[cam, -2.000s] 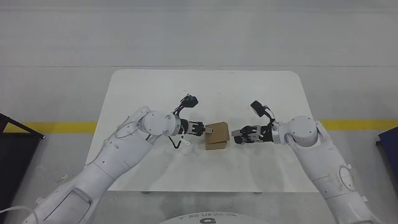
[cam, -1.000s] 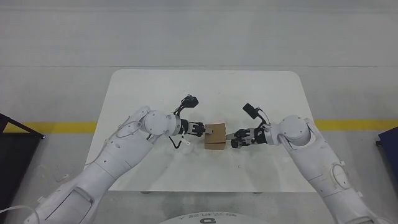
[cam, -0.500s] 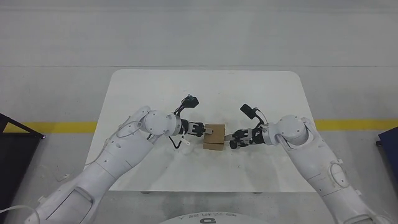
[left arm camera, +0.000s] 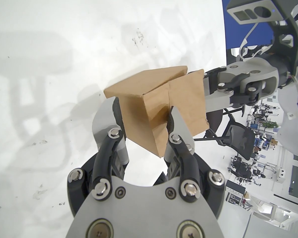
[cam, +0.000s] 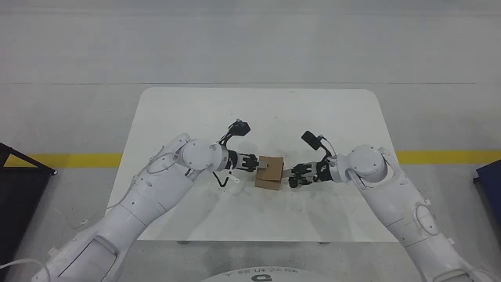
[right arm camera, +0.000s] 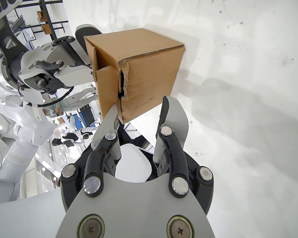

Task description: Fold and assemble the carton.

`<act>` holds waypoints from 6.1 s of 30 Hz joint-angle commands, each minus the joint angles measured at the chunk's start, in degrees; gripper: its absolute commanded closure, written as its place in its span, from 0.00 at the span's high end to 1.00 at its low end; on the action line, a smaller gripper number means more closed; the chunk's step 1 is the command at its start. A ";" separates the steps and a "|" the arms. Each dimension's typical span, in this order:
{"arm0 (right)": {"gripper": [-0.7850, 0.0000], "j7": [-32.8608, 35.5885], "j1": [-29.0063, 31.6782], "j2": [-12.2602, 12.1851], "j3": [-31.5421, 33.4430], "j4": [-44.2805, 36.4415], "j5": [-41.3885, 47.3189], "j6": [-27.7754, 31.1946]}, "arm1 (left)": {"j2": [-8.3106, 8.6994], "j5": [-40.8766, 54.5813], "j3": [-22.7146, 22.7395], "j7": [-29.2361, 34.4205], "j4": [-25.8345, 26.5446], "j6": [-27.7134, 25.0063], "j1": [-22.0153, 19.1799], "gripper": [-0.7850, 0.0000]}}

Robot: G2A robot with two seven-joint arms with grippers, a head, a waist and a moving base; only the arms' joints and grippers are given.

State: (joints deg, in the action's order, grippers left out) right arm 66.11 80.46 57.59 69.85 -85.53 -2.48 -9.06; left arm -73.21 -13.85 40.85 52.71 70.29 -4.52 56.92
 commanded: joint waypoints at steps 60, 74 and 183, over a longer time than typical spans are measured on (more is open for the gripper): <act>0.50 -4.75 5.40 -2.36 6.12 -2.17 8.19 4.84 | 0.32 -1.12 2.19 -0.79 2.03 -1.39 2.08 0.70; 0.49 -6.61 5.54 -2.54 5.71 -2.76 8.16 3.64 | 0.29 -1.05 2.41 -0.90 1.94 -1.62 2.17 0.74; 0.49 -7.06 0.90 -3.10 -3.22 -2.64 3.53 -1.41 | -0.59 -0.78 1.91 -0.33 -0.25 -2.13 1.54 0.58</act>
State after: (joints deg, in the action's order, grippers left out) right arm 59.07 81.48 54.48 66.73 -88.22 1.08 -10.14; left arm -73.79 -14.75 42.74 52.33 70.07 -6.67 58.43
